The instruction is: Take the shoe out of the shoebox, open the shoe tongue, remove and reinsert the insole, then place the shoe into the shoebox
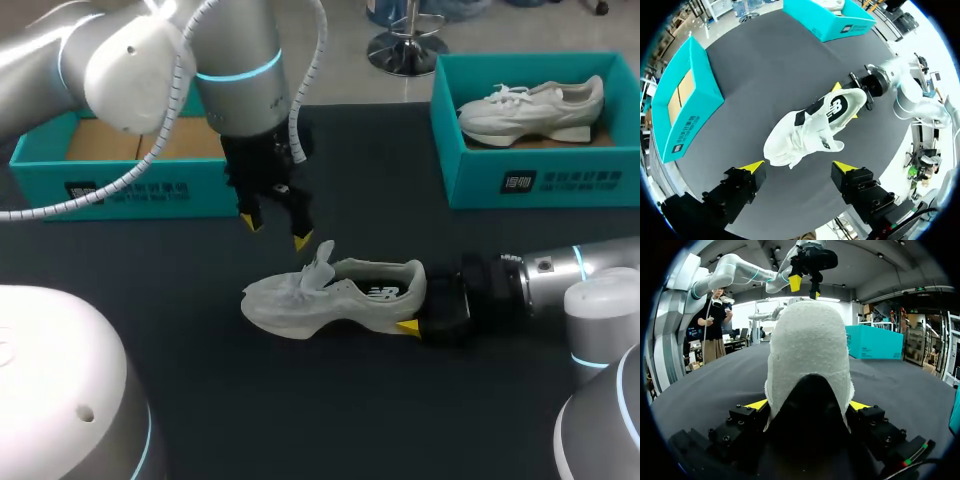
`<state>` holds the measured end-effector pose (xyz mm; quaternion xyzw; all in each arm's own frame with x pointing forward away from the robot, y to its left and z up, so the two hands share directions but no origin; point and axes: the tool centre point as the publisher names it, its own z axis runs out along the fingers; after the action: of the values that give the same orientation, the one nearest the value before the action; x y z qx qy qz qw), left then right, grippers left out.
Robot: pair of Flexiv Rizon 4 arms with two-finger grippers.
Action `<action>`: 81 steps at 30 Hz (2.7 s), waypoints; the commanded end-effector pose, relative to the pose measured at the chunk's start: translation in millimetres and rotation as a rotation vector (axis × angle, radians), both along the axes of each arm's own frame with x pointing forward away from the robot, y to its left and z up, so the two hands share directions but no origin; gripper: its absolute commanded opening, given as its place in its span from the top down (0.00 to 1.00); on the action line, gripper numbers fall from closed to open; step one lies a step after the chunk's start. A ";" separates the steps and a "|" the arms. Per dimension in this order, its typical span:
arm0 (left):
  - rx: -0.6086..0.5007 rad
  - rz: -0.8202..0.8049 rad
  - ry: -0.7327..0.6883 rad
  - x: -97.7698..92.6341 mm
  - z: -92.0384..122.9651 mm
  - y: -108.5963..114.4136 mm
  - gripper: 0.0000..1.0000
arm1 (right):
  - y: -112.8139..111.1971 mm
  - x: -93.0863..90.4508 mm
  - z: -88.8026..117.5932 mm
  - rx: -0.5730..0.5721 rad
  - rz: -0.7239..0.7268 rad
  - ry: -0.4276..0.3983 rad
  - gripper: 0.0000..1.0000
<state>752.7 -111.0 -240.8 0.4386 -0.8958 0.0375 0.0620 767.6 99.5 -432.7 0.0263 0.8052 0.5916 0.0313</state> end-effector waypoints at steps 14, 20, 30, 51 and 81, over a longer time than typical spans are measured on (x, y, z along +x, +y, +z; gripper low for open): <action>-0.013 -0.531 -0.216 -13.8 35.6 8.1 0.00 | 2.9 0.6 -4.8 -0.002 -0.001 0.000 1.00; 0.056 -0.661 -0.224 -15.1 34.3 -10.0 0.00 | 2.9 0.6 -4.8 -0.002 -0.001 0.000 1.00; 0.094 -0.789 -0.183 -27.8 20.5 -61.5 1.00 | 2.9 0.6 -4.8 -0.002 -0.001 0.000 1.00; 0.103 -0.914 -0.080 -14.4 -55.9 -100.6 1.00 | 2.9 0.6 -4.8 -0.002 -0.001 0.000 1.00; 0.094 -0.881 -0.008 -12.6 -118.2 -102.4 1.00 | 2.9 0.6 -4.8 -0.002 -0.001 0.000 1.00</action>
<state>742.8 -210.6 -349.5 0.0178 -0.9982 -0.0290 0.0493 767.6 99.6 -432.6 0.0263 0.8051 0.5917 0.0313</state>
